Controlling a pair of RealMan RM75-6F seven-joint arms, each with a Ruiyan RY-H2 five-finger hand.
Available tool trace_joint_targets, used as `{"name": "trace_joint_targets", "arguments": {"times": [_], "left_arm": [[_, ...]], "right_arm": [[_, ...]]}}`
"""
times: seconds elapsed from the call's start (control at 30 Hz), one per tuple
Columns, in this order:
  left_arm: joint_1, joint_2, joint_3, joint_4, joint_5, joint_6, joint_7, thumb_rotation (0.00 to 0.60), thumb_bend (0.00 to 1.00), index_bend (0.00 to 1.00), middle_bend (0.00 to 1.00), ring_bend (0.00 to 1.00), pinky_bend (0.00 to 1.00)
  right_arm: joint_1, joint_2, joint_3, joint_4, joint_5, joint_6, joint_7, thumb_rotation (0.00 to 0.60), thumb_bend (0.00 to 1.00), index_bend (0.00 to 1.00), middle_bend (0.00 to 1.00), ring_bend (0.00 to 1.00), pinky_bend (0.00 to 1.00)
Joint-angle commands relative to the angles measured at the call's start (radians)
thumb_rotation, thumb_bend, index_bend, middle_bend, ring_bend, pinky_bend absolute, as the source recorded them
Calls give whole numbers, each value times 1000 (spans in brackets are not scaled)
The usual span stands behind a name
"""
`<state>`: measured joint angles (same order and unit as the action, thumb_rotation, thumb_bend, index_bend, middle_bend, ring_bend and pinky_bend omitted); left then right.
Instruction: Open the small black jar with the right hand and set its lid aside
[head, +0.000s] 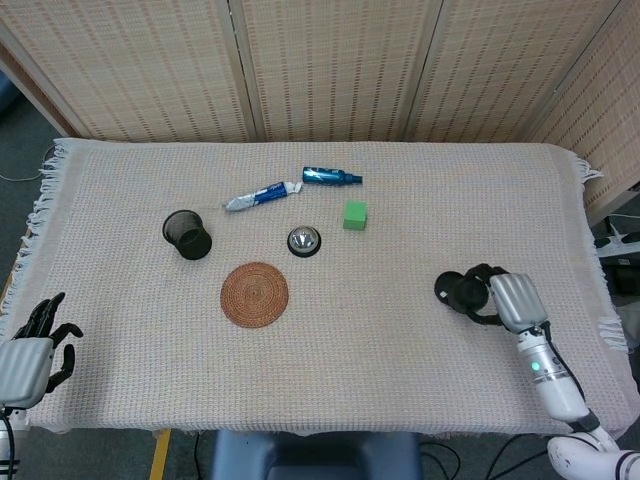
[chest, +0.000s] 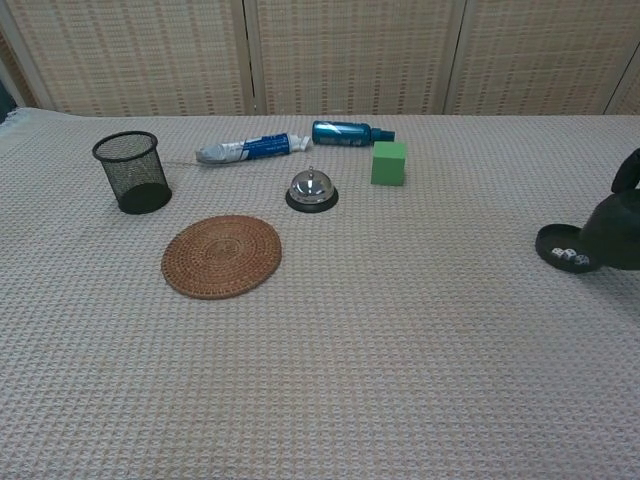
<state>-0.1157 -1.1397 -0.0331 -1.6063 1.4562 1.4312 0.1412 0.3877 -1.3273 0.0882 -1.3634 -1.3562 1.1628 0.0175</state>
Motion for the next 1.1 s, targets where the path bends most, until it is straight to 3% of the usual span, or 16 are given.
{"name": "trace_joint_targets", "arguments": {"times": [0.03,0.23,0.33,0.4,0.47,0.57,0.67,0.8,0.93,1.1], "left_arm": [[0,-1,1,-1,1,0,0,600,625,435,0,1,334],[0,-2,1,0,2,0,0,600,625,435,0,1,334],[0,-1,1,0,1,0,-3,600,626,434,0,1,333],[0,0,1,0,1,0,-5,600,625,433,0,1,333],[0,0,0,1,0,0,-7,600,625,433,0,1,333],[0,0,-1,1,-1,0,-7,600,625,433,0,1,333],[0,0,-1,1,-1,-1,-7,600,626,435,0,1,333],[0,0,-2,2,-4,-1,-8,600,626,437,0,1,333],[0,0,-3,2,-8,-3,-7,600,625,434,0,1,333],[3,1,-2,-1,-6,3,-3,600,626,435,0,1,333]], "right_arm": [[-42,61,-47,-72,26,-12,-90,600,201,557,480,578,725],[-50,70,-82,-70,26,-56,-130,600,201,551,480,564,723],[-38,82,-91,-76,46,-114,-136,600,201,499,459,477,697],[-32,90,-92,-80,54,-137,-140,600,201,435,394,380,658],[-27,104,-97,-92,58,-159,-140,600,201,369,317,275,586],[-21,144,-105,-136,53,-189,-114,600,201,212,145,66,381],[-23,193,-111,-189,29,-191,-77,600,201,73,29,0,242],[-45,254,-115,-250,-23,-140,-12,600,195,0,0,0,139],[-94,285,-111,-278,-68,-27,25,600,194,0,0,0,132],[-184,226,-72,-242,-65,188,-73,600,195,0,0,0,132]]}}
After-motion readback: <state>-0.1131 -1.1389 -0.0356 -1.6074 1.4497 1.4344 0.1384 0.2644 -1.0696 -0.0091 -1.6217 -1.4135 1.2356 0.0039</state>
